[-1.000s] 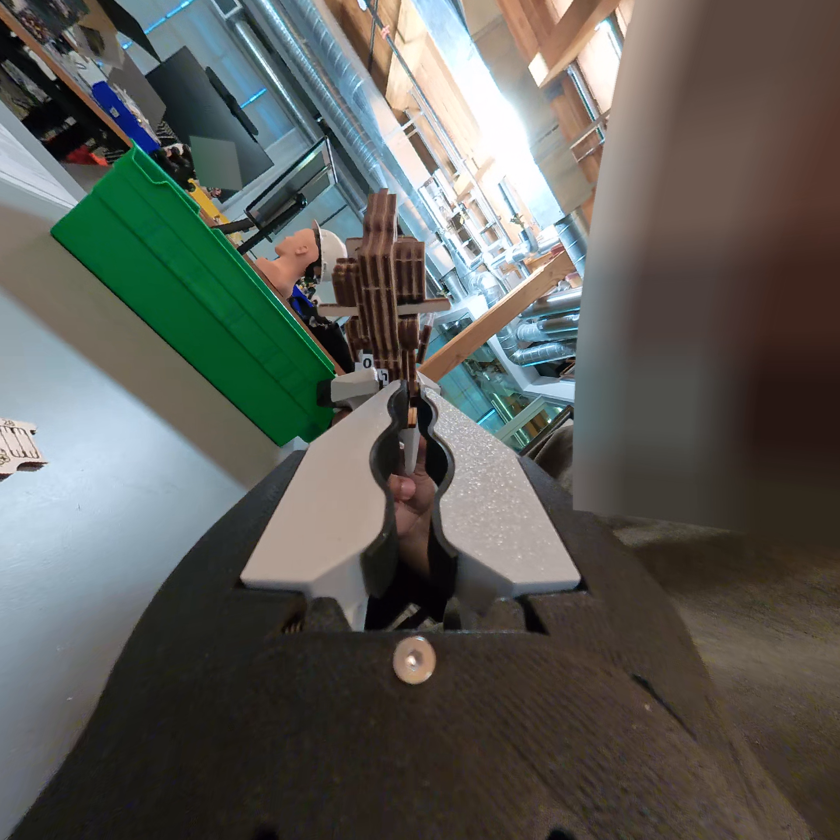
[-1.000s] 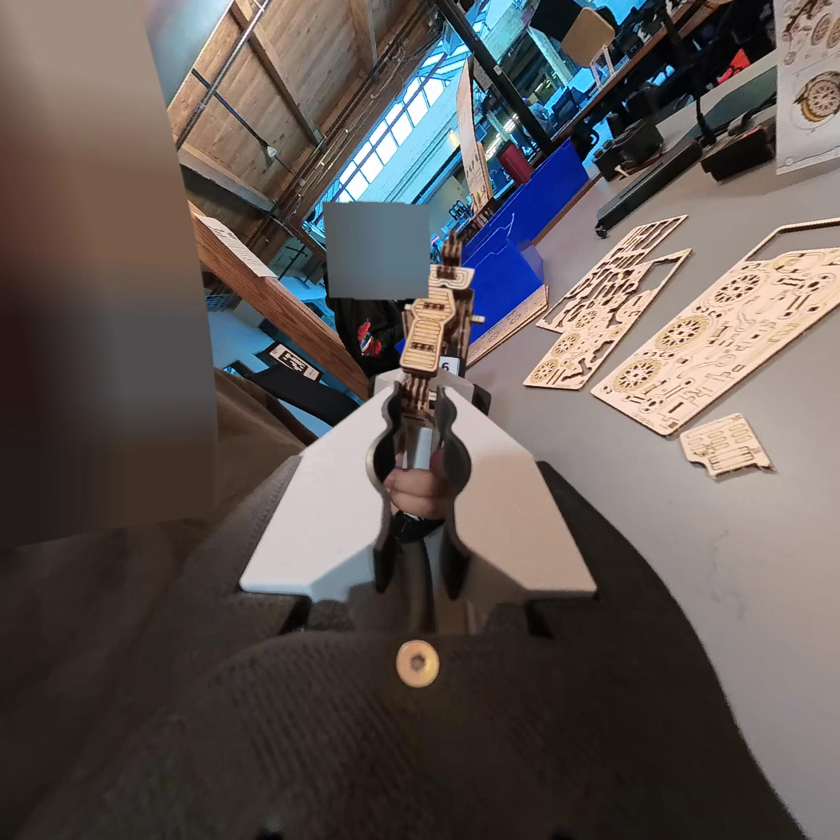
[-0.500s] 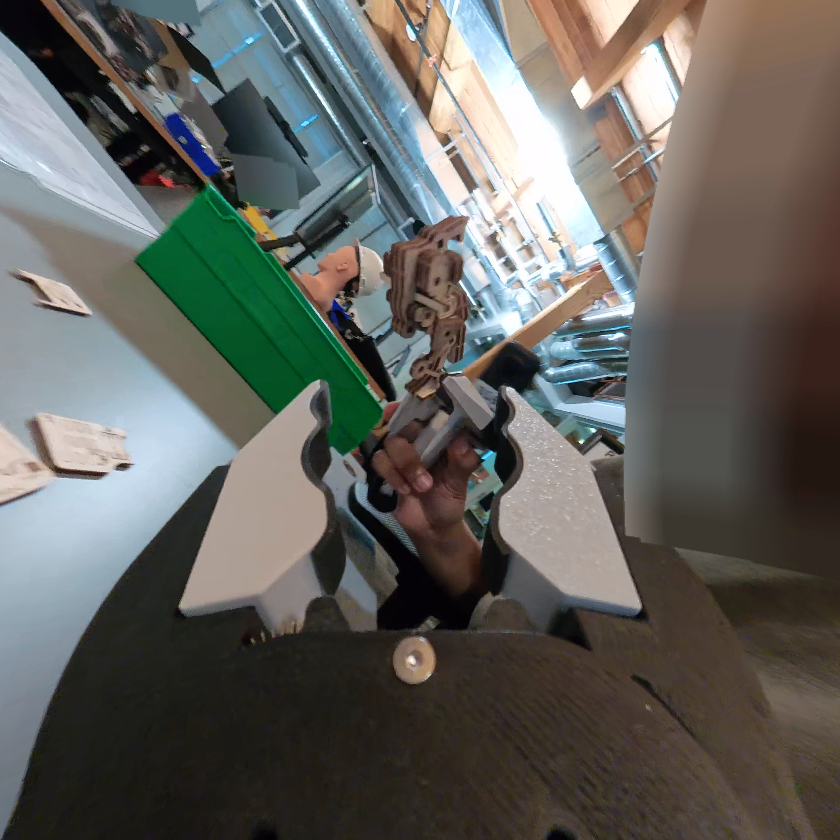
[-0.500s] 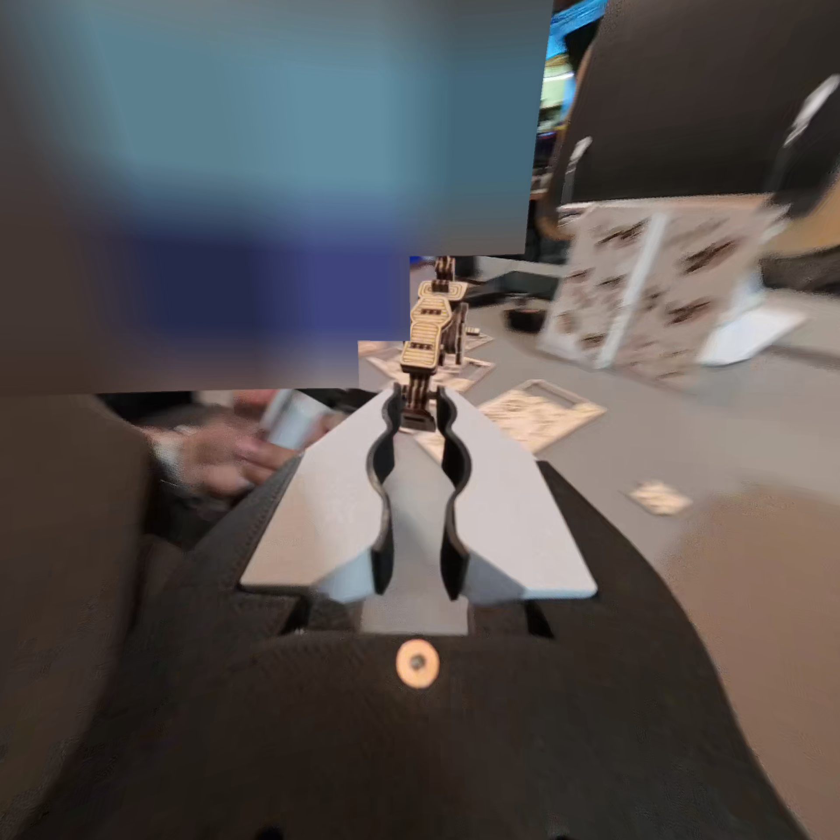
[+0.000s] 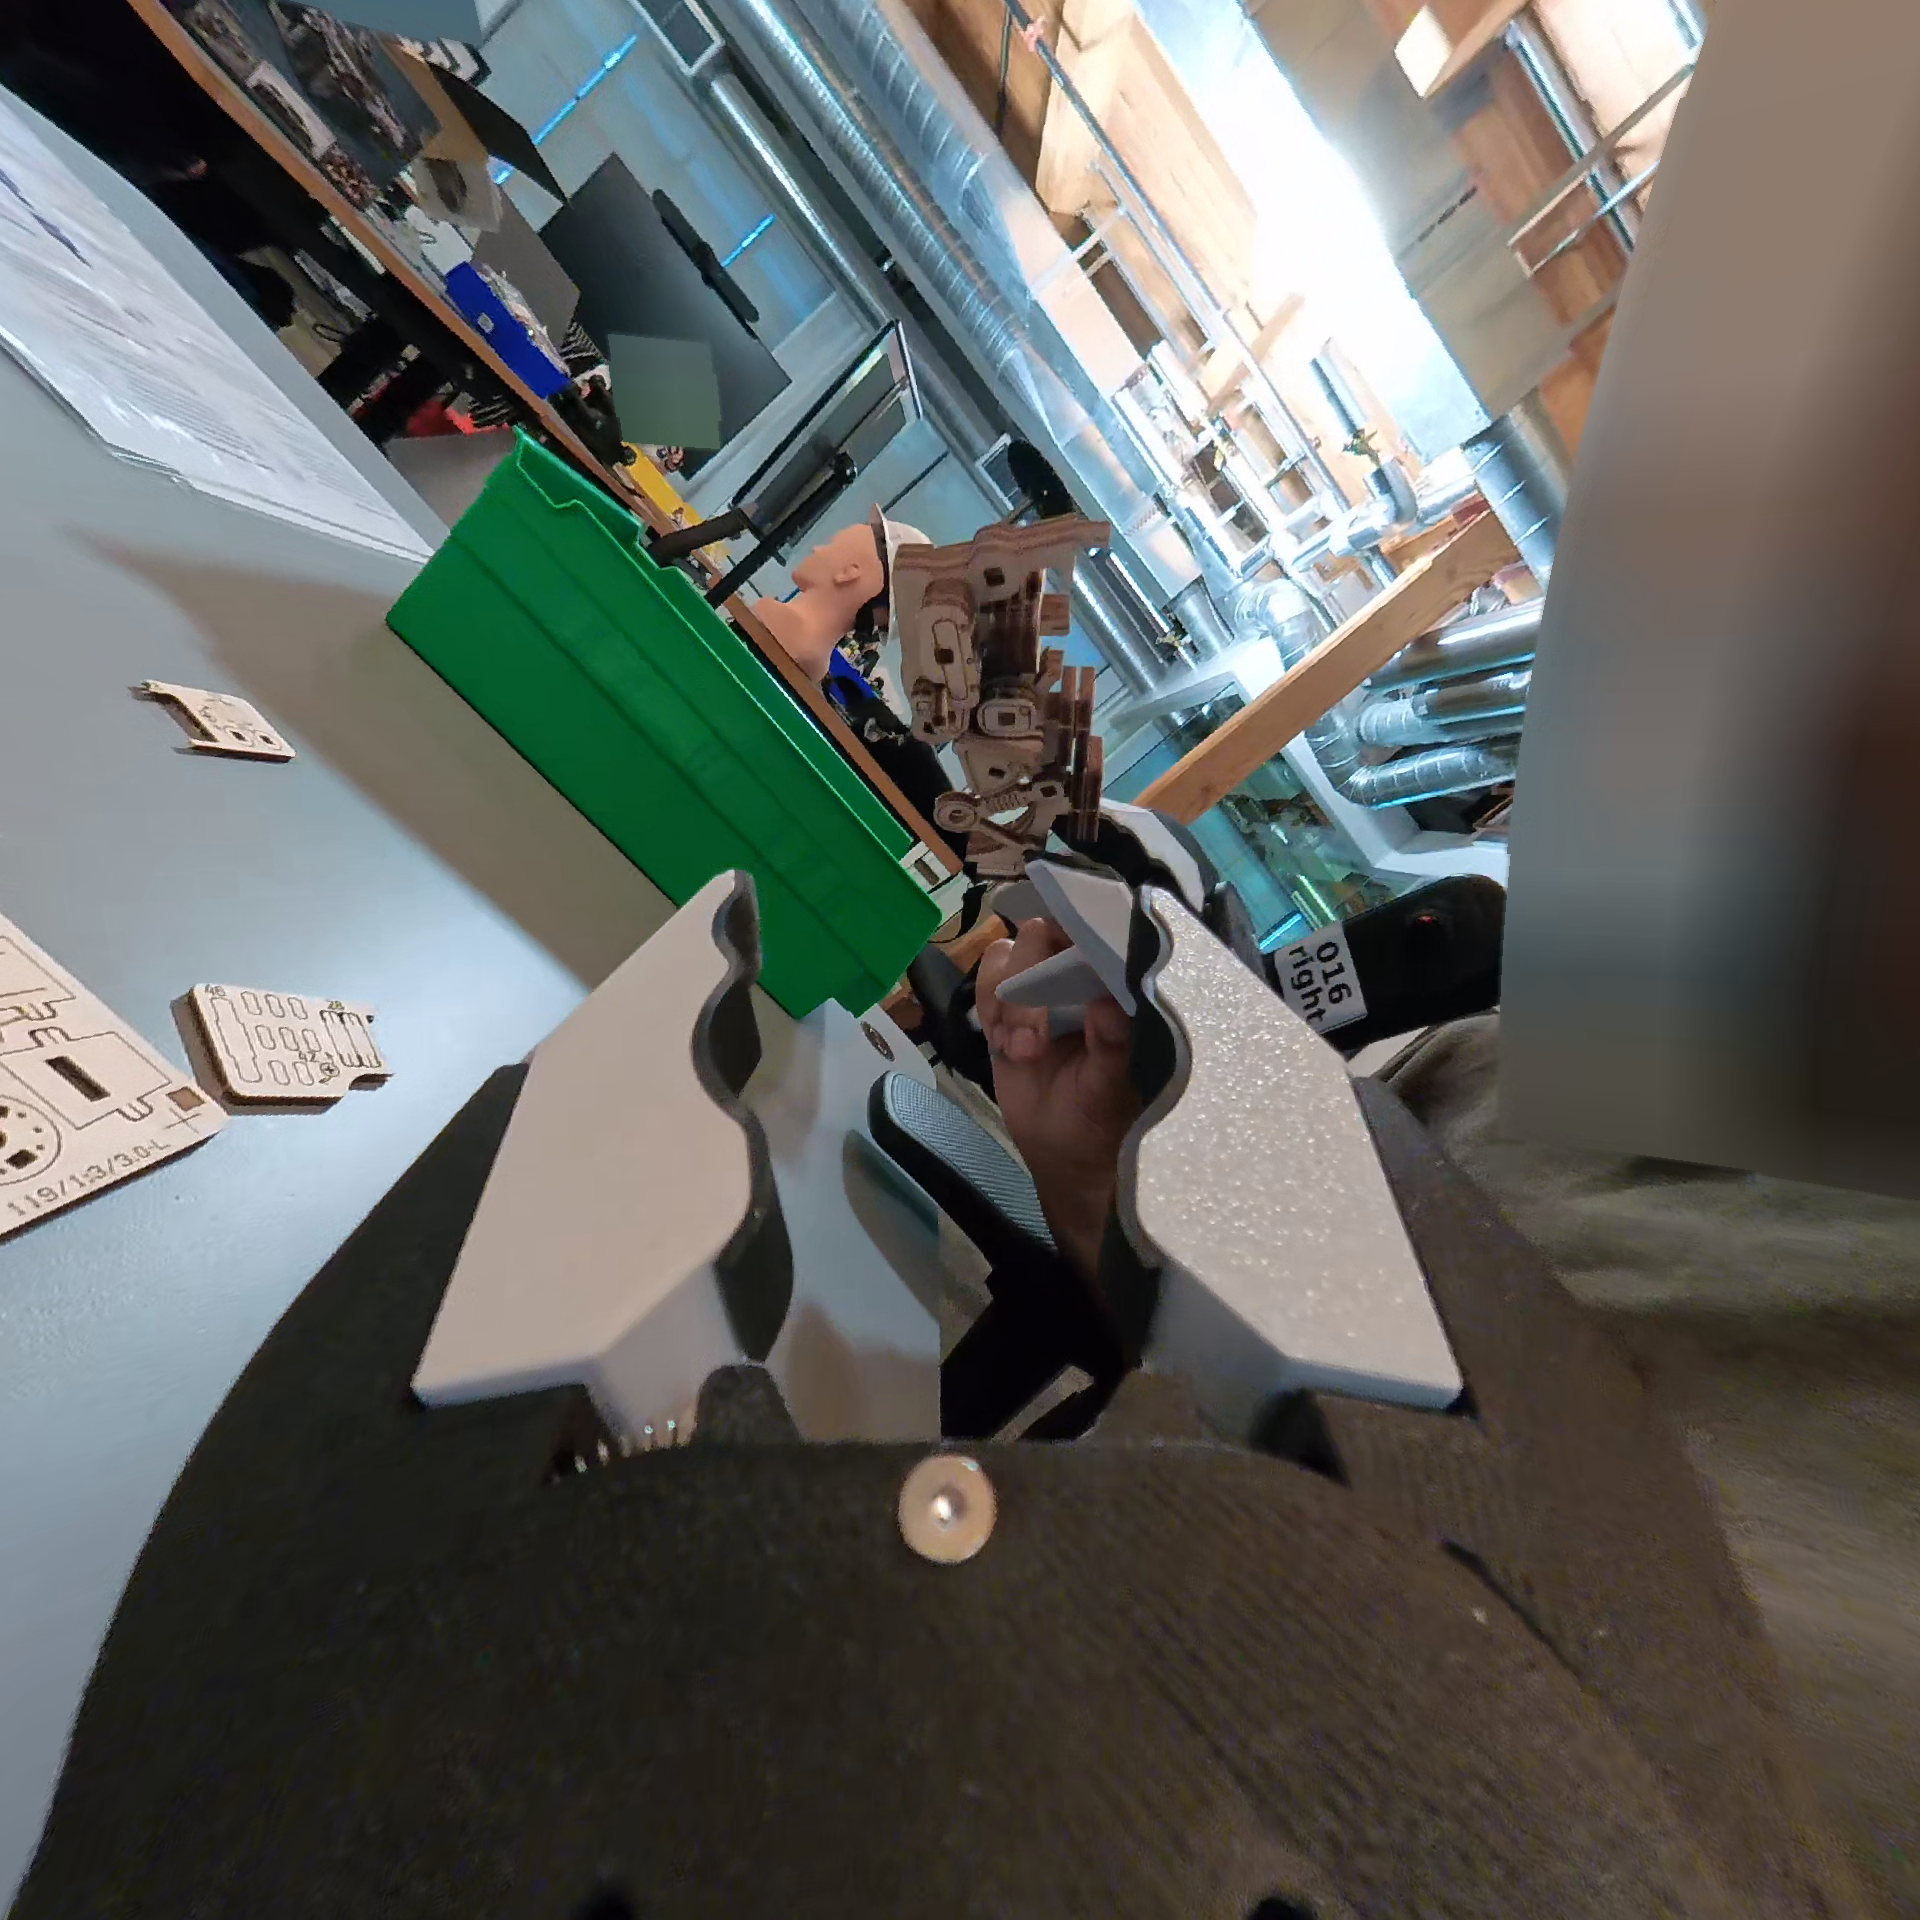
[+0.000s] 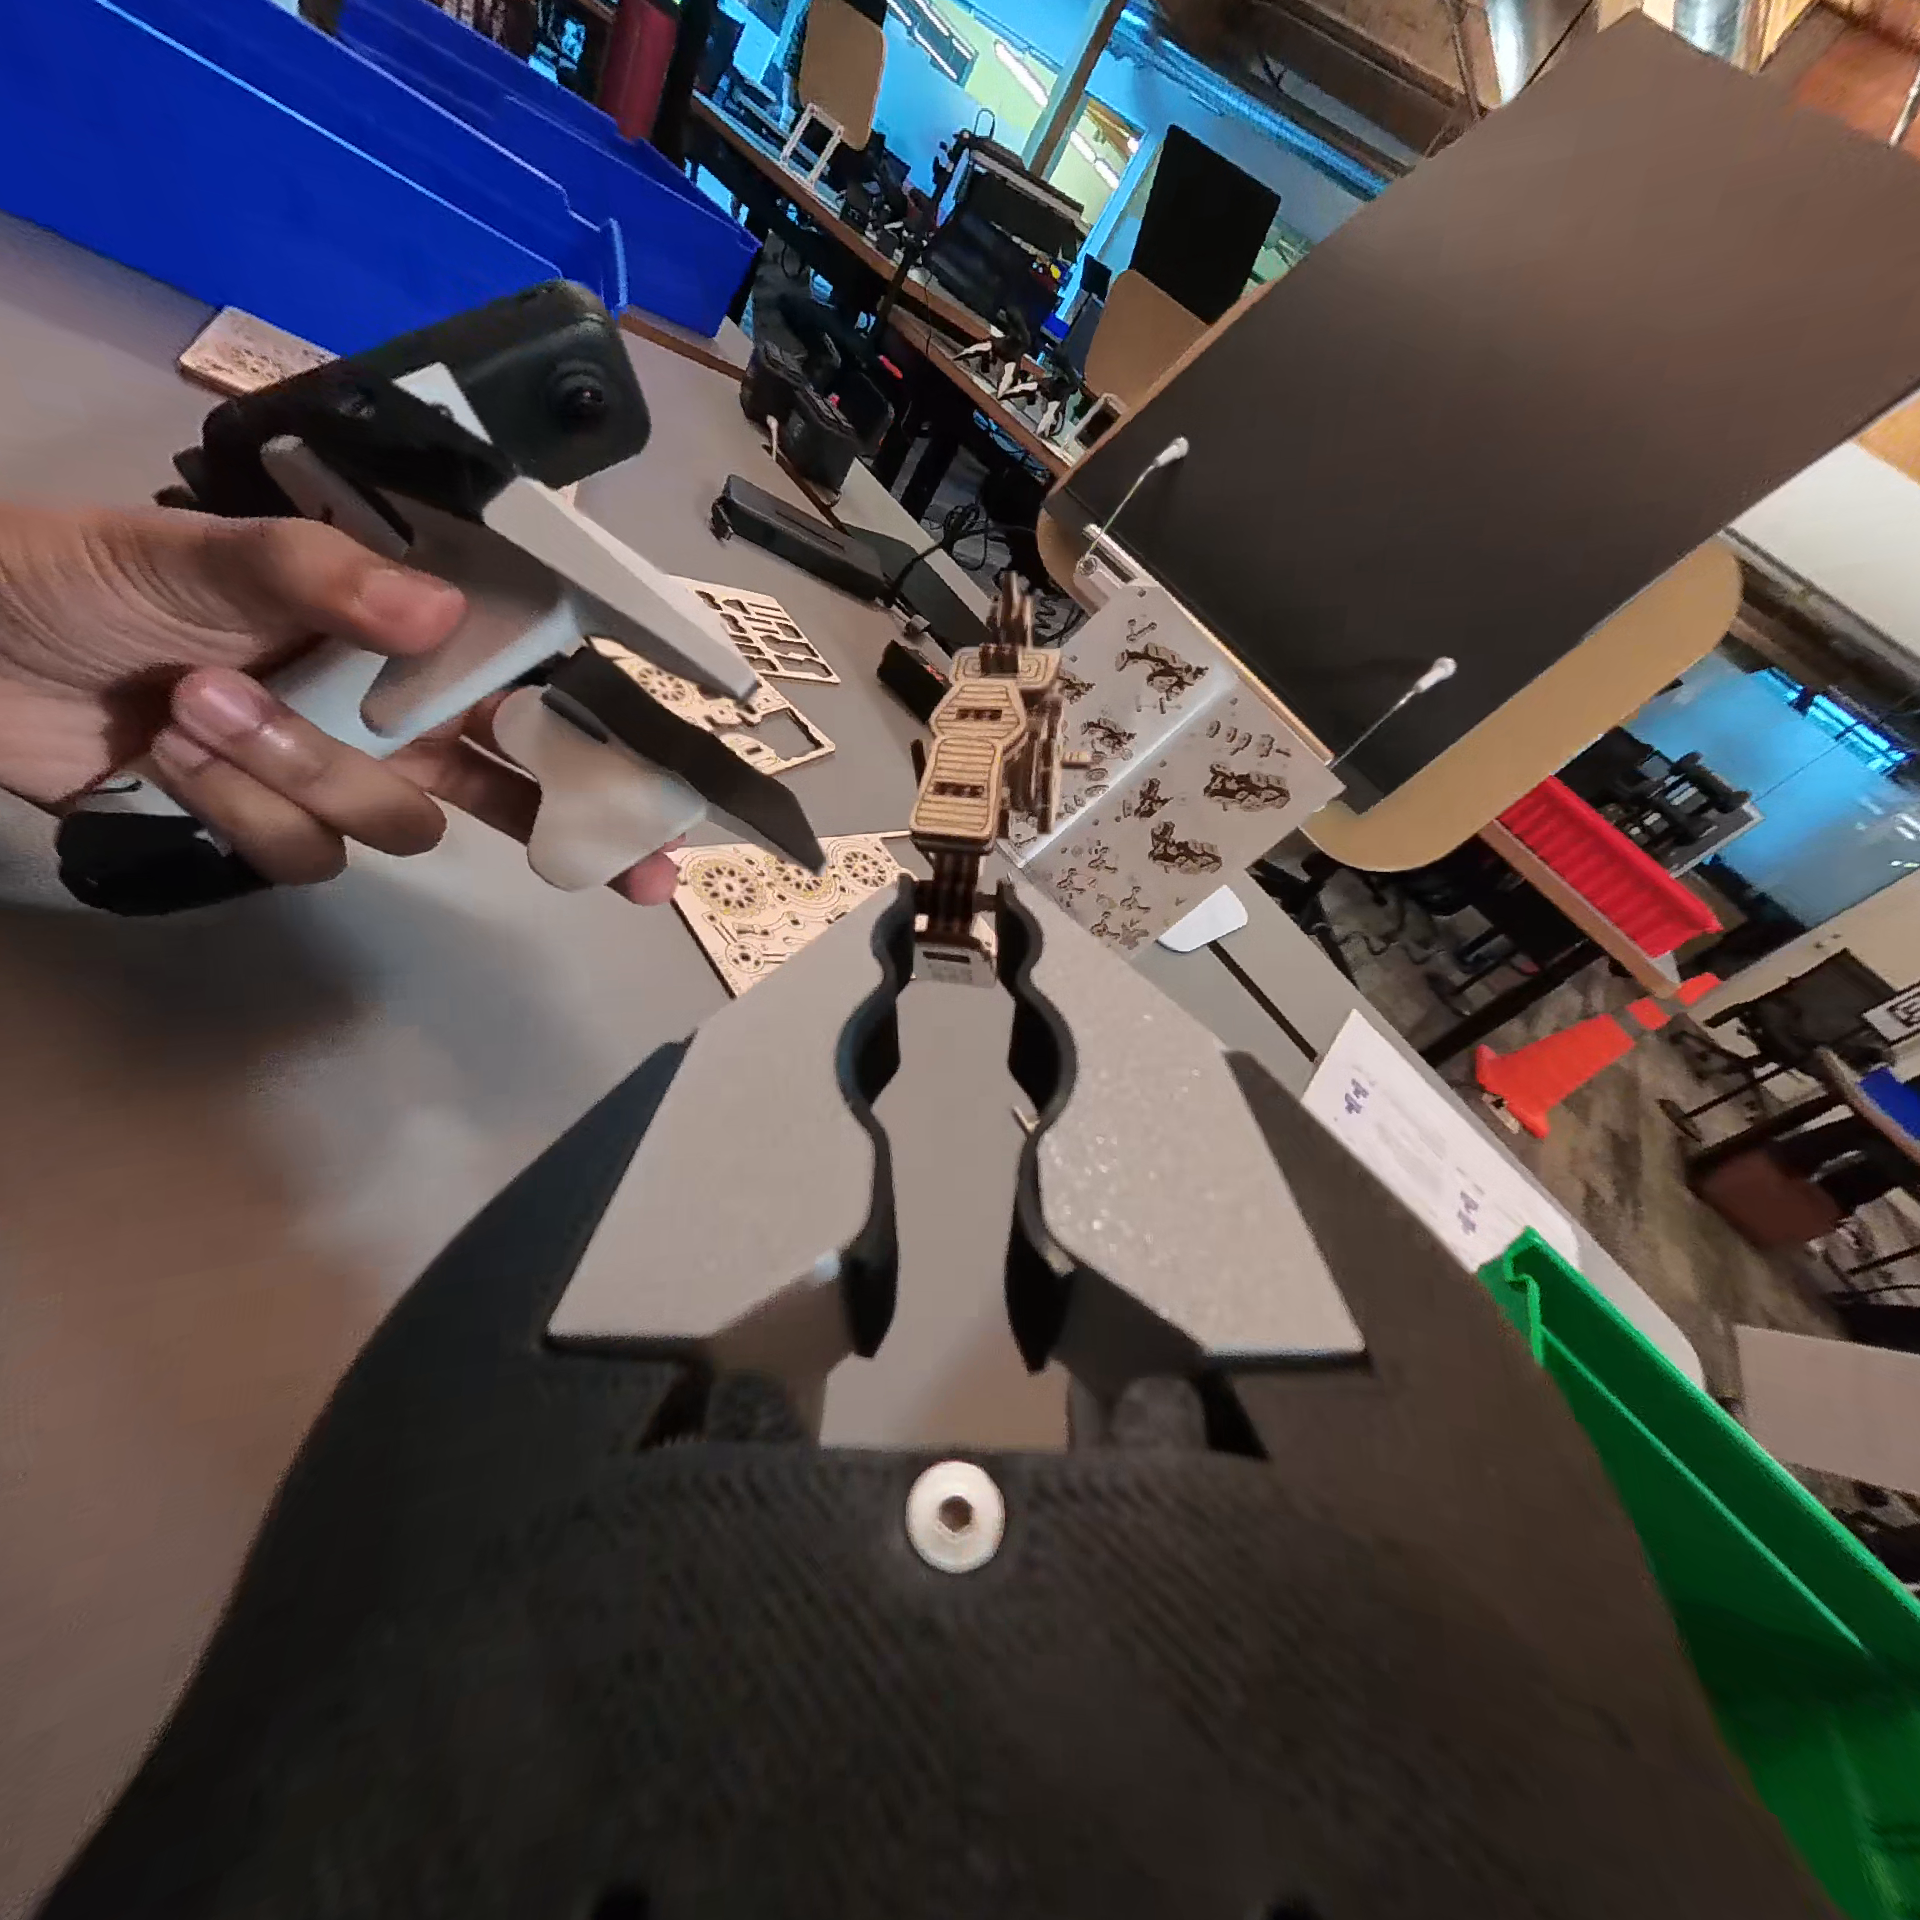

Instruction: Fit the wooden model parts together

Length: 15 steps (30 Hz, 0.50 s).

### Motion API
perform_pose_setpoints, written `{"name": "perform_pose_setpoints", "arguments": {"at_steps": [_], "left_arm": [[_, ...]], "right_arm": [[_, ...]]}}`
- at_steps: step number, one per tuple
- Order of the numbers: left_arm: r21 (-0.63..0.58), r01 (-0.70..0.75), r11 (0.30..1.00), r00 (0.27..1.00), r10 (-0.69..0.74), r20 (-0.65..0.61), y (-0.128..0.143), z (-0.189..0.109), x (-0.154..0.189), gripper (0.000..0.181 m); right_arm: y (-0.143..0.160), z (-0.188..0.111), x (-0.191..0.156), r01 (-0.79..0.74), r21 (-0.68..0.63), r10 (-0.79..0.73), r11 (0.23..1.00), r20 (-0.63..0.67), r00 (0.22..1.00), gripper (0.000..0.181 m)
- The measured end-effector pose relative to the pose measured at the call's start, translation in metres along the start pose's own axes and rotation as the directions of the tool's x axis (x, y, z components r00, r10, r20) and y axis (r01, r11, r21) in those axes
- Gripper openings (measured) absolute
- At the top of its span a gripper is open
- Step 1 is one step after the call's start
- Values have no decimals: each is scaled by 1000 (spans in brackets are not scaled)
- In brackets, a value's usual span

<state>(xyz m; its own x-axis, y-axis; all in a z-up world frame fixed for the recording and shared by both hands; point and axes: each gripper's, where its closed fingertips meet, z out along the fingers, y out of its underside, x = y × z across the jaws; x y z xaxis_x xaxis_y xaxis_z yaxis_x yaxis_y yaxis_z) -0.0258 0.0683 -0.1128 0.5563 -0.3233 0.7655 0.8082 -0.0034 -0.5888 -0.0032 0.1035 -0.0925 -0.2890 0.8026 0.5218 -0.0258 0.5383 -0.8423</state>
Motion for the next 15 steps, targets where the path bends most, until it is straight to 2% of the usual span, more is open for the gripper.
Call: {"name": "perform_pose_setpoints", "arguments": {"at_steps": [3,5,7,9,10,12,14,15], "left_arm": [[-8,-26,1000,999,26,23,2,1,-2,73],[14,-81,997,993,80,92,-5,-2,-8,74],[57,-223,973,950,204,235,-26,-12,-18,97],[5,-394,919,884,378,276,-38,-18,-11,99],[-66,-466,882,848,466,253,-36,-17,-6,99],[-262,-538,801,794,586,161,-14,-14,-7,103],[-439,-506,742,811,583,50,17,-15,-12,107],[-505,-491,709,827,562,-15,32,-17,-11,103]], "right_arm": [[-2,0,-3,14,1,-14,1000,3,1000,14],[-1,1,-4,10,-4,-10,1000,12,1000,14],[7,5,-11,-29,-44,33,999,74,997,13],[21,12,-27,-171,-133,196,976,199,960,12],[29,14,-38,-269,-204,319,941,278,906,14],[36,12,-59,-430,-314,530,846,417,738,13],[40,6,-74,-517,-414,661,749,506,554,13],[39,1,-81,-528,-451,691,719,545,475,14]]}}
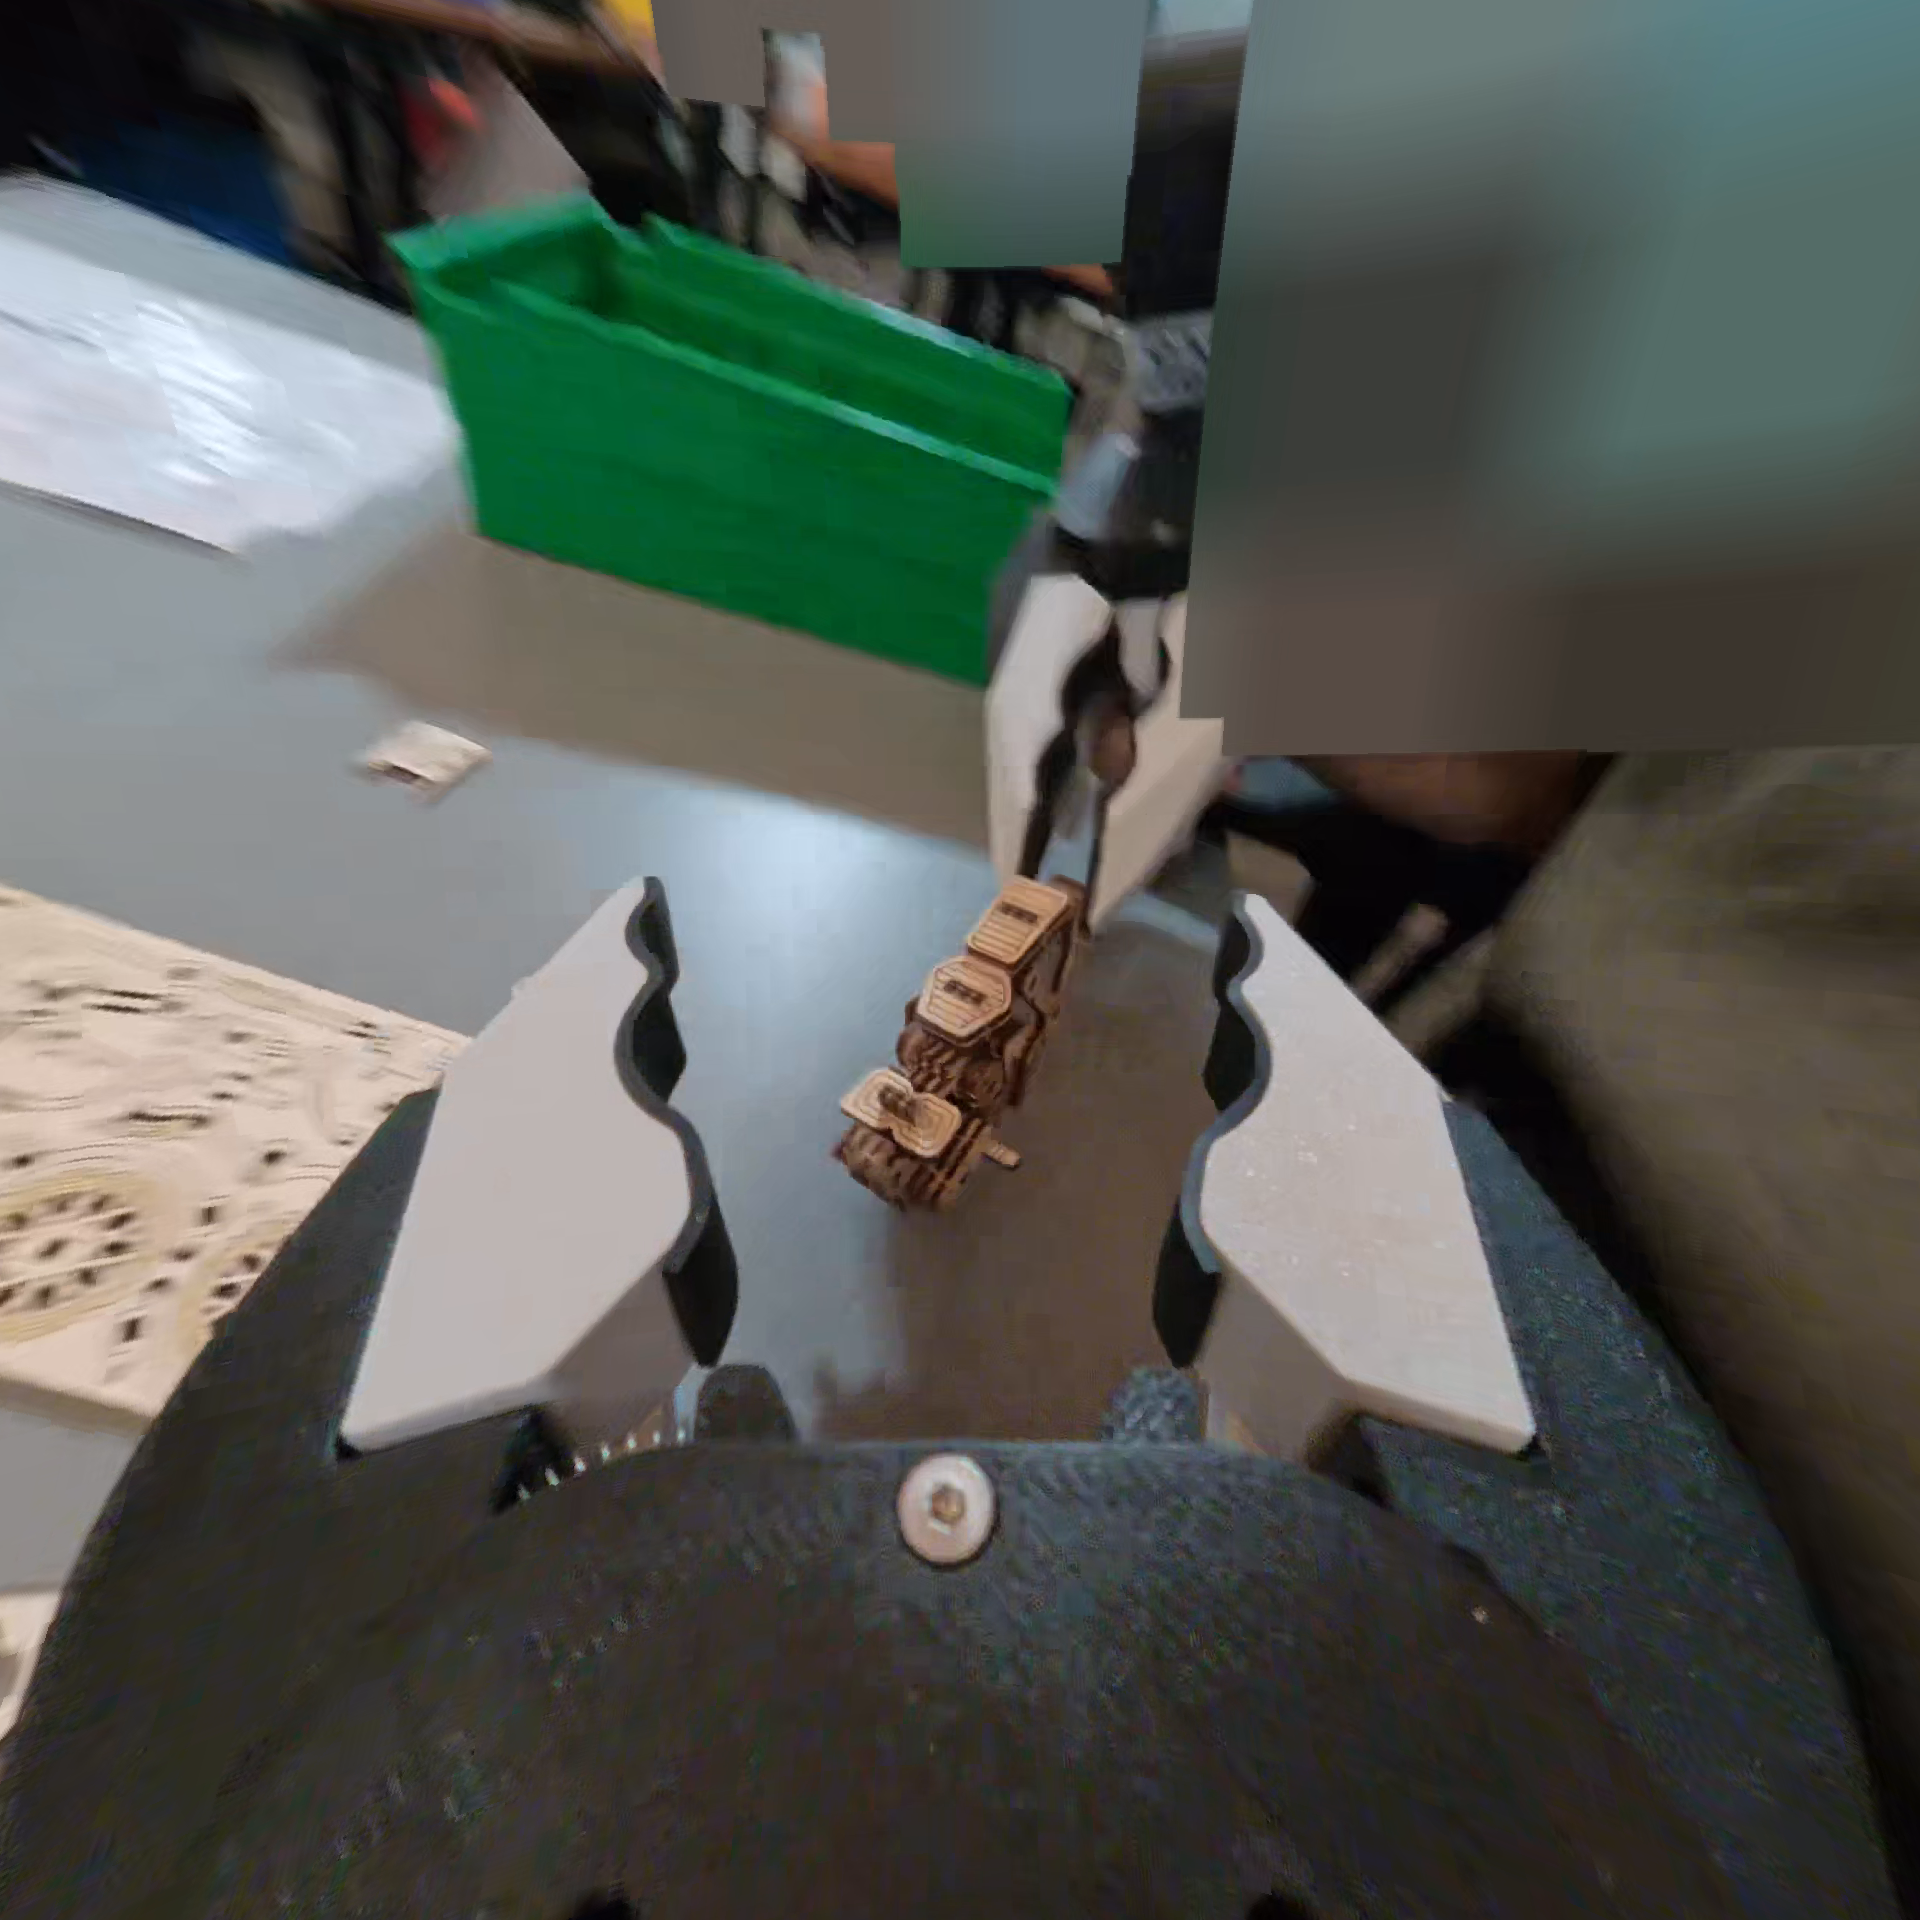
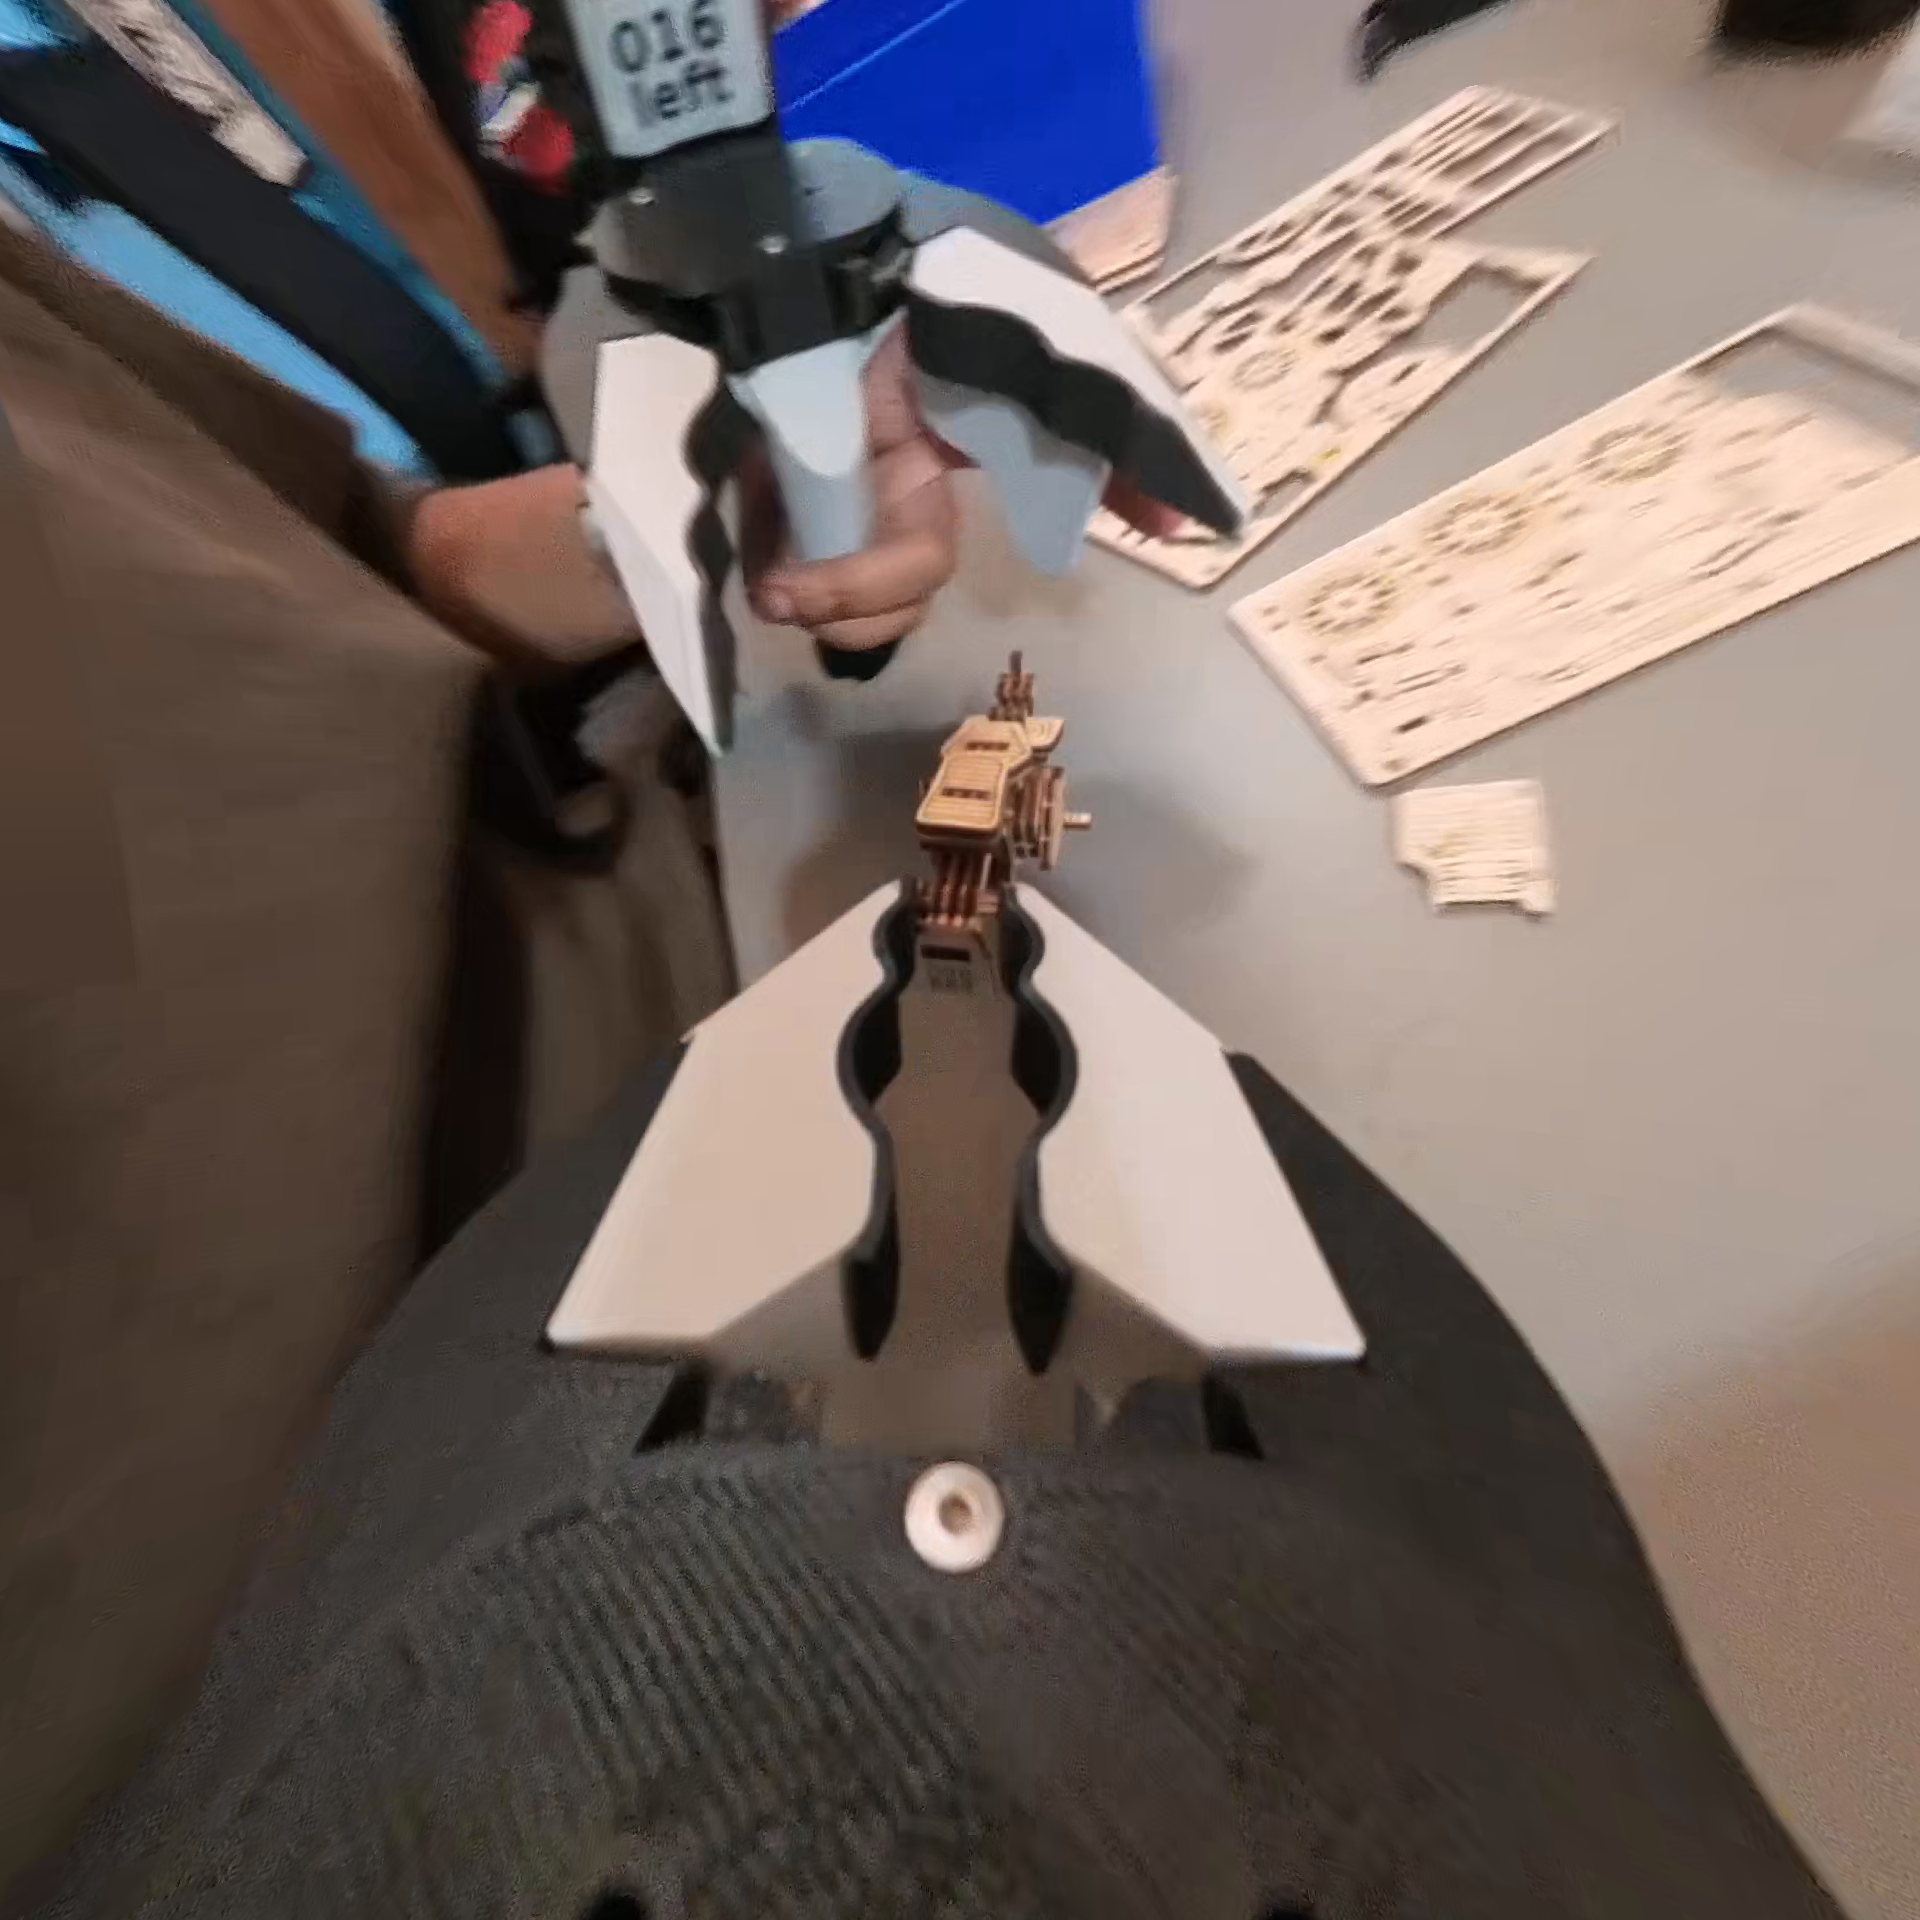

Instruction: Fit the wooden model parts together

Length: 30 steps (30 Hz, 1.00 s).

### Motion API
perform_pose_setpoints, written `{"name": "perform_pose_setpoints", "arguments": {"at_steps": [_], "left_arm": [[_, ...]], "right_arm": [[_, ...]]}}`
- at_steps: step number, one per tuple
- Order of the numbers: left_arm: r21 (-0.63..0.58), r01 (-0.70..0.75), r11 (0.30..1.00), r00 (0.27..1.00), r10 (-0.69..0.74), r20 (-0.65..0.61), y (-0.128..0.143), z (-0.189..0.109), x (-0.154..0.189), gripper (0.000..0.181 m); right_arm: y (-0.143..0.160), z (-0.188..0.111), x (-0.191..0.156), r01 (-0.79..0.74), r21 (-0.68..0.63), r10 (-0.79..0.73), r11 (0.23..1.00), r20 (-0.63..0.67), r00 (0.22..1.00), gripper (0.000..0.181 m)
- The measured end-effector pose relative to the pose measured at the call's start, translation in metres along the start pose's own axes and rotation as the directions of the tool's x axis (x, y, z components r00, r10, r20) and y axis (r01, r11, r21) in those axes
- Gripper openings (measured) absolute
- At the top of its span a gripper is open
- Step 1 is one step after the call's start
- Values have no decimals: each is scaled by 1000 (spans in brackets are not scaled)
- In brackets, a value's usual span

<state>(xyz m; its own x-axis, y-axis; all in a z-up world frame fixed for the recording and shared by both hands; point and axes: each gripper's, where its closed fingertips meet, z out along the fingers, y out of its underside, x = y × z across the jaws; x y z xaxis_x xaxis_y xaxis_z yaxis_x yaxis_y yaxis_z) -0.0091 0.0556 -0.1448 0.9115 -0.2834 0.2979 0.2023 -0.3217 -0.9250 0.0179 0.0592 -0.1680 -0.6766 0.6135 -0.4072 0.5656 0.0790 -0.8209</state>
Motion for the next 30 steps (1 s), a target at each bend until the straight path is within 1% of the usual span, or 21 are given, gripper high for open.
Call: {"name": "perform_pose_setpoints", "arguments": {"at_steps": [2,3,4,5,7,9,11,14,15,19,21,23,24,28,30], "left_arm": [[-85,-40,996,994,31,-101,13,6,14,95],[-121,-57,991,988,38,-152,18,8,21,86],[-158,-61,986,978,28,-205,24,10,27,78],[-198,-56,979,965,2,-263,29,11,34,74],[-242,-23,970,937,-63,-343,34,13,45,64],[-244,6,970,904,-110,-414,35,11,55,43],[-238,50,970,883,-154,-443,35,10,59,34],[-237,88,968,879,-188,-439,37,8,55,20],[-238,92,967,882,-190,-432,38,7,54,11],[-250,71,966,883,-177,-434,41,3,53,11],[-237,88,967,880,-187,-436,40,2,51,10],[-231,136,963,876,-226,-425,41,3,47,10],[-229,157,961,870,-244,-428,42,3,46,10],[-224,230,947,849,-308,-429,43,4,41,10],[-224,261,939,837,-336,-432,42,5,39,10]], "right_arm": [[6,1,-12,-35,-30,38,999,123,992,14],[6,1,-16,-41,-34,46,999,164,985,14],[5,1,-20,-44,-32,49,999,202,978,14],[3,1,-24,-50,-28,55,998,233,971,13],[2,0,-29,-53,-32,59,998,263,963,13],[6,2,-28,-35,-57,48,998,254,966,13],[10,5,-28,-28,-80,48,996,251,967,13],[10,8,-31,-28,-78,48,997,270,962,13],[10,9,-33,-27,-75,47,997,283,958,13],[9,14,-34,-29,-57,44,998,284,958,14],[7,14,-33,-45,-27,51,999,279,959,15],[2,14,-32,-70,21,61,997,282,957,39],[1,14,-31,-85,33,73,996,281,957,43],[7,17,-29,-93,17,86,996,263,961,41],[7,19,-26,-94,19,86,995,250,964,34]]}}
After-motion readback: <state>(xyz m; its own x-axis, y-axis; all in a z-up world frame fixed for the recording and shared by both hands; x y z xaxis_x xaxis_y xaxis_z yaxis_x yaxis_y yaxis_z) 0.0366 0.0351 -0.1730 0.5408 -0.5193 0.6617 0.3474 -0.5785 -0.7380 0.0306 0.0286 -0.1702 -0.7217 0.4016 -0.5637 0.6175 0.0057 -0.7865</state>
